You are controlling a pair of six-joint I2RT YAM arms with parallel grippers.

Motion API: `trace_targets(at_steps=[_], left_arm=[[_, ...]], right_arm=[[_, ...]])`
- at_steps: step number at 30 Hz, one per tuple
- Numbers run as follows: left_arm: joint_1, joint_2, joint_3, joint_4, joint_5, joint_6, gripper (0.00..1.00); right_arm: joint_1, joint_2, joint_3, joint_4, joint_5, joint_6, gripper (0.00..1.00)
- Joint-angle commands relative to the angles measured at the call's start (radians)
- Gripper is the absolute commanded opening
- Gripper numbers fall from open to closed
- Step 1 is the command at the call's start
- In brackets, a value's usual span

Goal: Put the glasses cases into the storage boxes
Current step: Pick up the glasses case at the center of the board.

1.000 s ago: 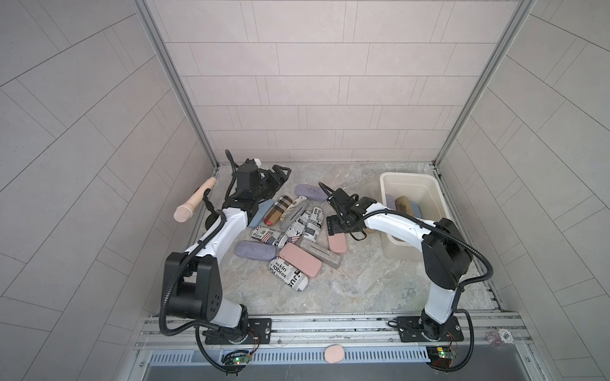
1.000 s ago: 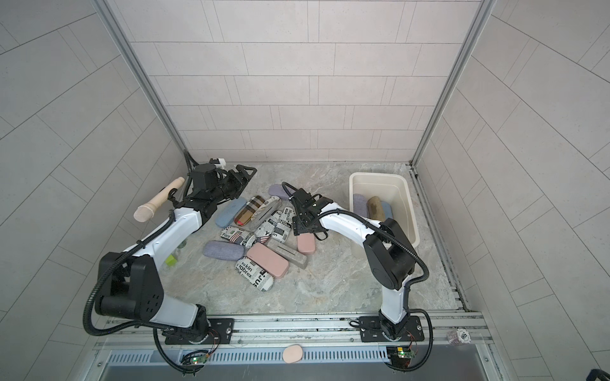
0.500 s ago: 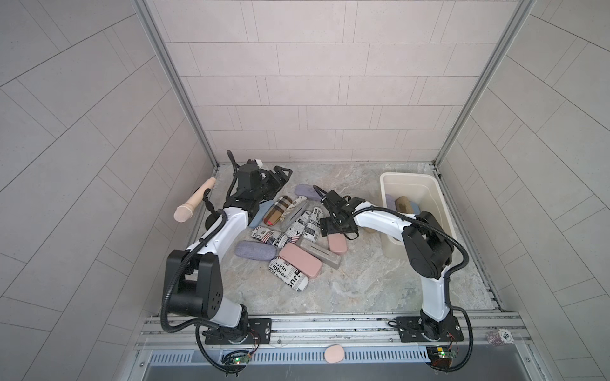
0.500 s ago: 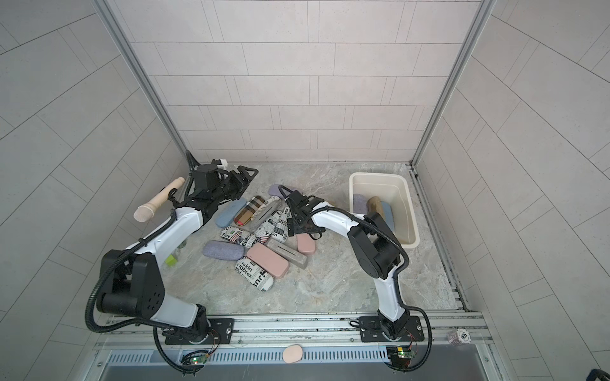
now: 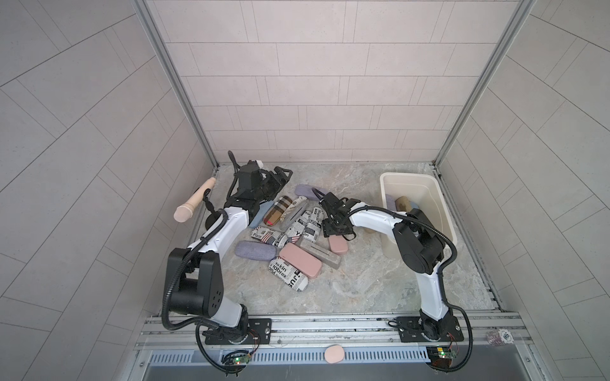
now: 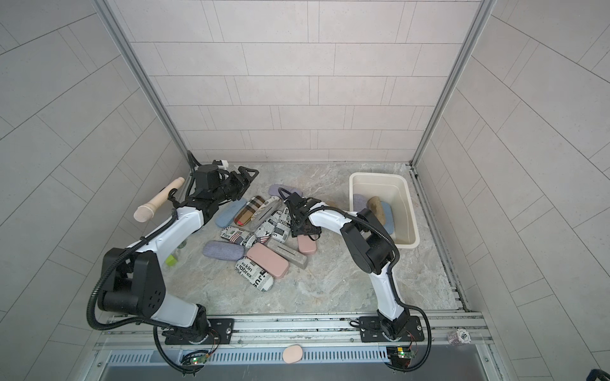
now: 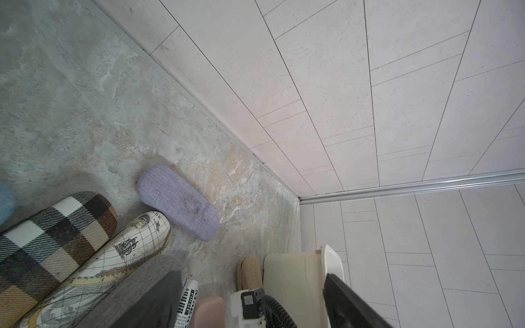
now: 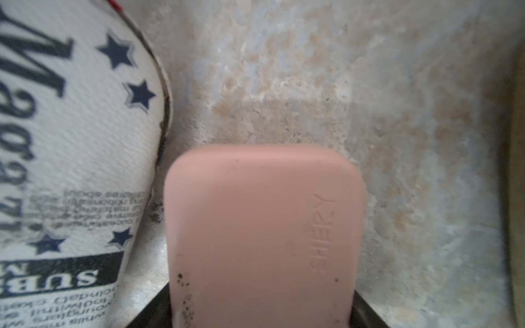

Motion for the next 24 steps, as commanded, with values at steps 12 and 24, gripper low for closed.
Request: trace_targets(at_steps=[12,24], left_arm=[[0.010,-0.003,0.004,0.027,0.011,-0.012,0.86],[0.010,-0.011,0.005,0.031,0.016,-0.015,0.86]], right_arm=[[-0.024,-0.121,0.047,-0.066,0.037,-0.104,0.67],[-0.033,-0.198,0.122,-0.122,0.029,-0.133,0.66]])
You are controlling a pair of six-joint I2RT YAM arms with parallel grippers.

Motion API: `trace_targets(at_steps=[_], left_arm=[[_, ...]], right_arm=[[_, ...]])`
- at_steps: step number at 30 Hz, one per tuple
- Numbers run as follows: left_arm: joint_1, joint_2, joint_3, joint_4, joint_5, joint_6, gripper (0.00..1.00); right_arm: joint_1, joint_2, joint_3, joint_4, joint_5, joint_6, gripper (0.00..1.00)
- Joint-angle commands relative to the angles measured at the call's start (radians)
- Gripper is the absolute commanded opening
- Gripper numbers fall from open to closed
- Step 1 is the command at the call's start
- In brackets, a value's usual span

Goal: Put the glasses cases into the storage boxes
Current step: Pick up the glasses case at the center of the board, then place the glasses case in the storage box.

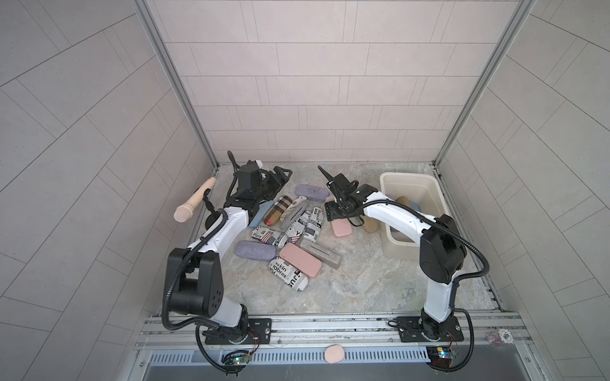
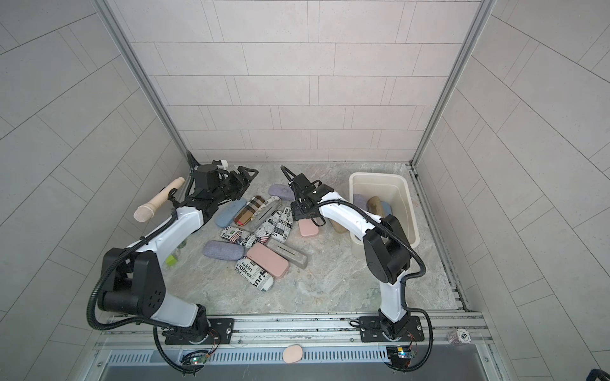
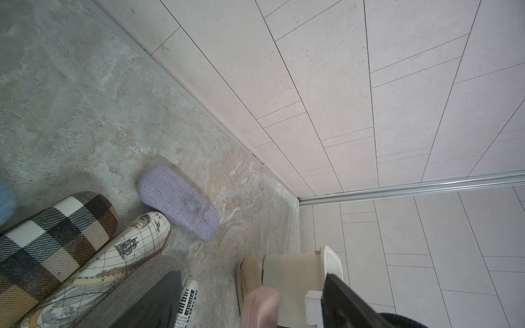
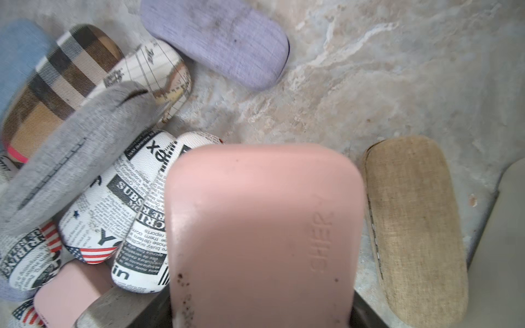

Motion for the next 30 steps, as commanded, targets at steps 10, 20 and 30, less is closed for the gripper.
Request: trace_targets(at_steps=[10,20,30], left_arm=[[-0.013,-0.028,0.008,0.060,0.039,-0.012,0.84],[-0.183,0.001,0.029,0.101,0.107,0.018,0.84],[-0.308,0.031,0.045,0.132,0.161,0.034,0.84]], right_arm=[[-0.017,-0.064,0.071,-0.077,0.002,-0.013,0.65],[-0.107,-0.191,0.148,-0.153,0.011,-0.047,0.65],[-0.374,-0.447,0.026,-0.148,0.072,-0.108,0.65]])
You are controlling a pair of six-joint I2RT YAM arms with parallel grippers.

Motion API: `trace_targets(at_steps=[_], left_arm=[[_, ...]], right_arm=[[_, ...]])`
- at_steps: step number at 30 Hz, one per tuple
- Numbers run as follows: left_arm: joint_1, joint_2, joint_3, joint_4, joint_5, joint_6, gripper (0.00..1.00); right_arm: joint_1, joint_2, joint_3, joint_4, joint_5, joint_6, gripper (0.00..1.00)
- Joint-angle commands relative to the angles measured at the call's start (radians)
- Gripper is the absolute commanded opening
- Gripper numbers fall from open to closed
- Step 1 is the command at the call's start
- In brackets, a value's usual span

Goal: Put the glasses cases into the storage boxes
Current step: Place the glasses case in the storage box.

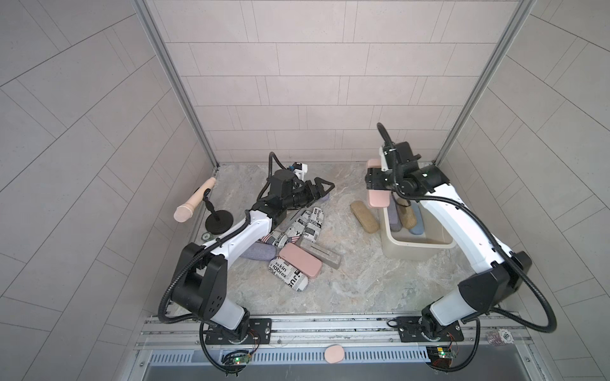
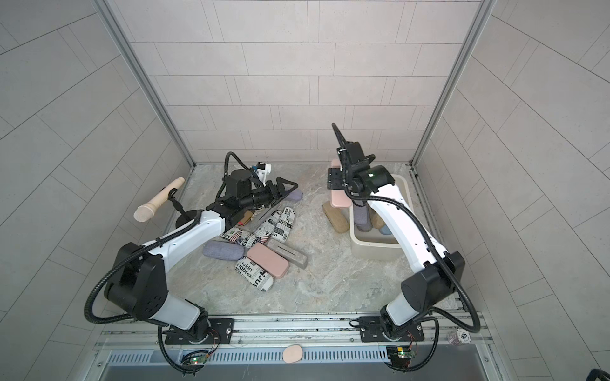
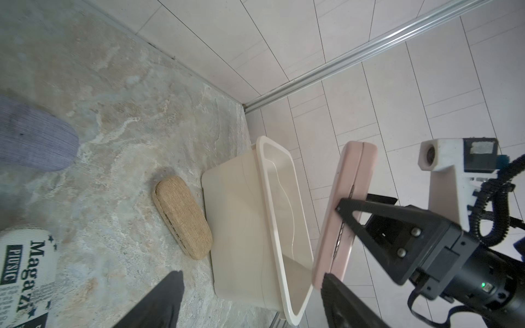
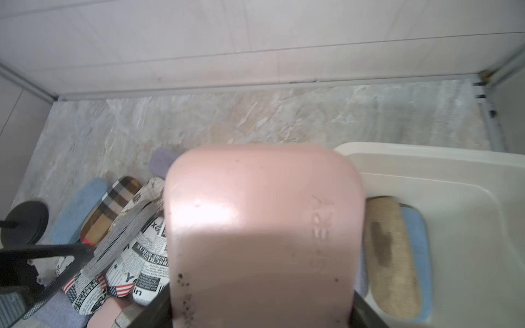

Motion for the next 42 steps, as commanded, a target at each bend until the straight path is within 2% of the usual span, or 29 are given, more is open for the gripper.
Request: trace_targets(at_steps=[1,5,9,14,20,26,34,42], left_arm=[[0.003,0.008,0.029,0.042,0.017,0.007,0.84],[0.003,0.013,0.027,0.042,0.013,0.004,0.84],[0.004,0.019,0.025,0.041,0.013,0.002,0.84],[0.003,0.022,0.027,0.041,0.013,0.002,0.84],[0.004,0.036,0.026,0.040,0.012,-0.001,0.84],[0.004,0.043,0.025,0.035,0.008,0.002,0.84],[0.005,0.053,0.030,0.020,0.006,0.009,0.84],[0.003,0.052,0.033,0.008,0.004,0.019,0.84]], right_arm=[[-0.113,-0.083,-0.077,-0.002,0.032,-0.024,0.65],[-0.236,-0.151,-0.198,0.040,0.022,-0.046,0.65],[-0.276,-0.166,-0.297,0.062,0.006,-0.050,0.65],[-0.279,-0.175,-0.387,0.075,-0.030,-0.049,0.64],[-0.273,-0.131,-0.484,0.148,-0.149,-0.039,0.64],[-0.228,-0.100,-0.569,0.176,-0.144,-0.046,0.65],[-0.206,-0.064,-0.631,0.171,-0.156,-0.057,0.70],[-0.206,-0.060,-0.608,0.145,-0.133,-0.069,0.83]])
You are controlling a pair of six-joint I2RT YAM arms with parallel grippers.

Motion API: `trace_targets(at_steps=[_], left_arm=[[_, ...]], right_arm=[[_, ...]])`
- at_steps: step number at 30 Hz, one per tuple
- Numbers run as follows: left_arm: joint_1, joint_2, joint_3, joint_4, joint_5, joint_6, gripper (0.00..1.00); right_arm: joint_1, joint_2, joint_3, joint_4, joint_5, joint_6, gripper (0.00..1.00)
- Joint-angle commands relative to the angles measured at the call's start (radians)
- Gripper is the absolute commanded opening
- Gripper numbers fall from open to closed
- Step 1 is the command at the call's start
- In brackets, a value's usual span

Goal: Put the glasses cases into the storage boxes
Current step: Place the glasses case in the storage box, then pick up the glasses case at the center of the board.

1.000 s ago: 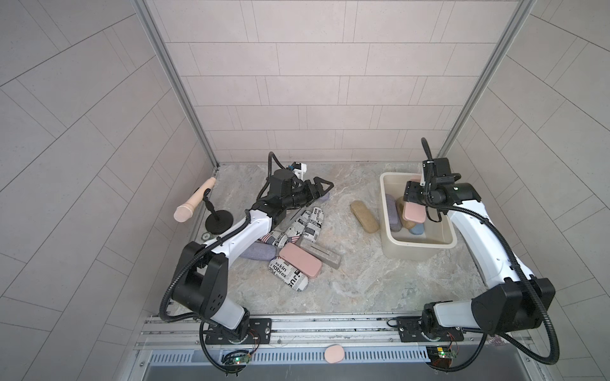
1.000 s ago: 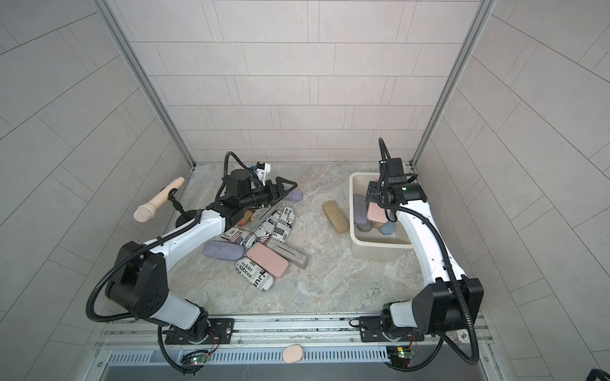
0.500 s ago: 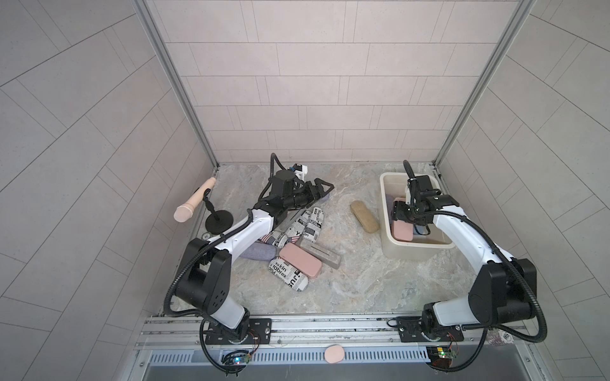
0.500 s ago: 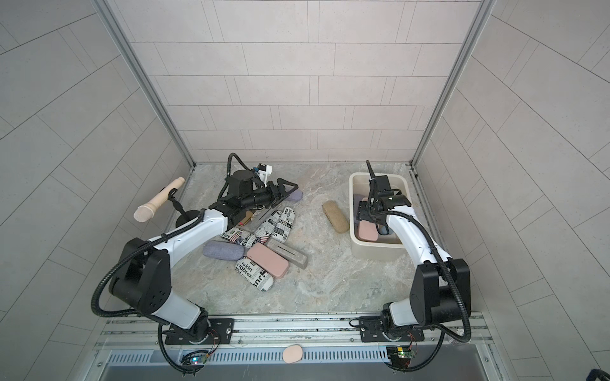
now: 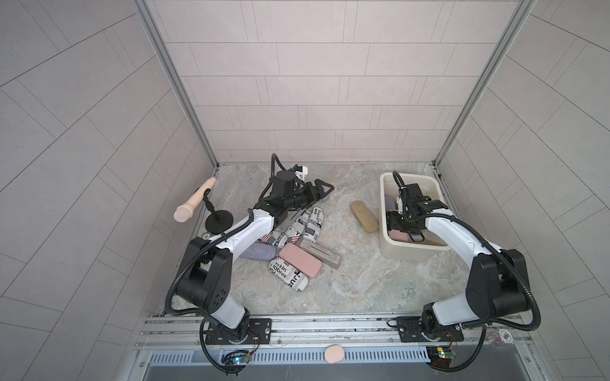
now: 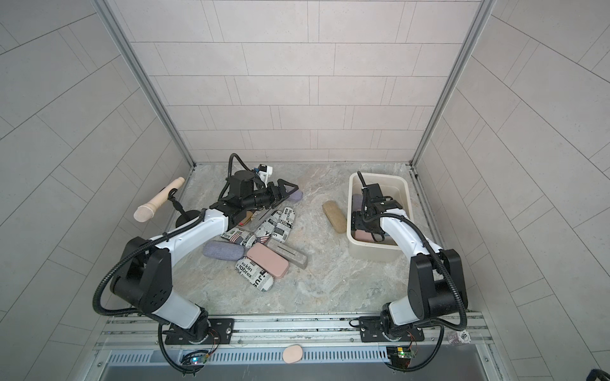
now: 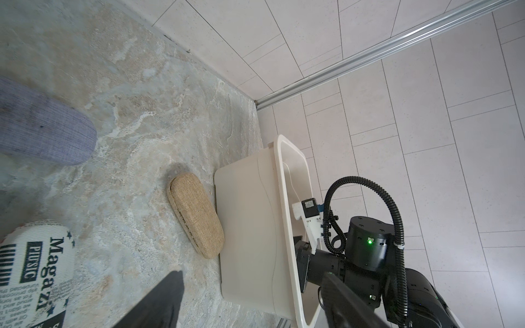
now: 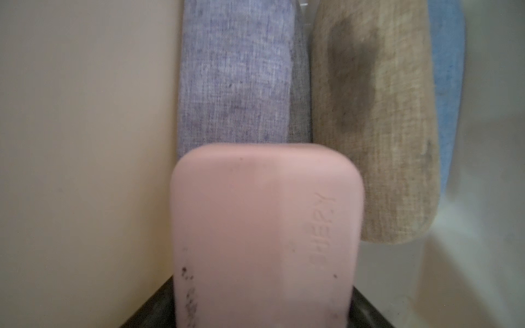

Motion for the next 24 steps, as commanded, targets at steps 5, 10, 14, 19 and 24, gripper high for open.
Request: trace_targets(at_steps=[5,10,14,19,24], left_arm=[[0.003,0.003,0.034,0.007,0.003,0.017,0.84],[0.007,-0.002,0.037,-0.003,0.001,0.025,0.84],[0.017,-0.005,0.037,-0.008,-0.003,0.026,0.84],[0.041,-0.021,0.033,-0.024,-0.027,0.027,0.84],[0.068,-0.037,0.031,-0.065,-0.066,0.032,0.84]], right_arm=[[0.003,-0.041,0.087,-0.068,0.033,-0.028,0.89],[0.003,-0.100,0.158,-0.115,0.047,-0.039,0.90],[0.015,-0.138,0.203,-0.140,0.037,-0.043,0.88],[0.059,-0.172,0.254,-0.153,0.038,-0.040,0.83],[0.132,-0.171,0.284,-0.142,0.059,-0.016,0.78]])
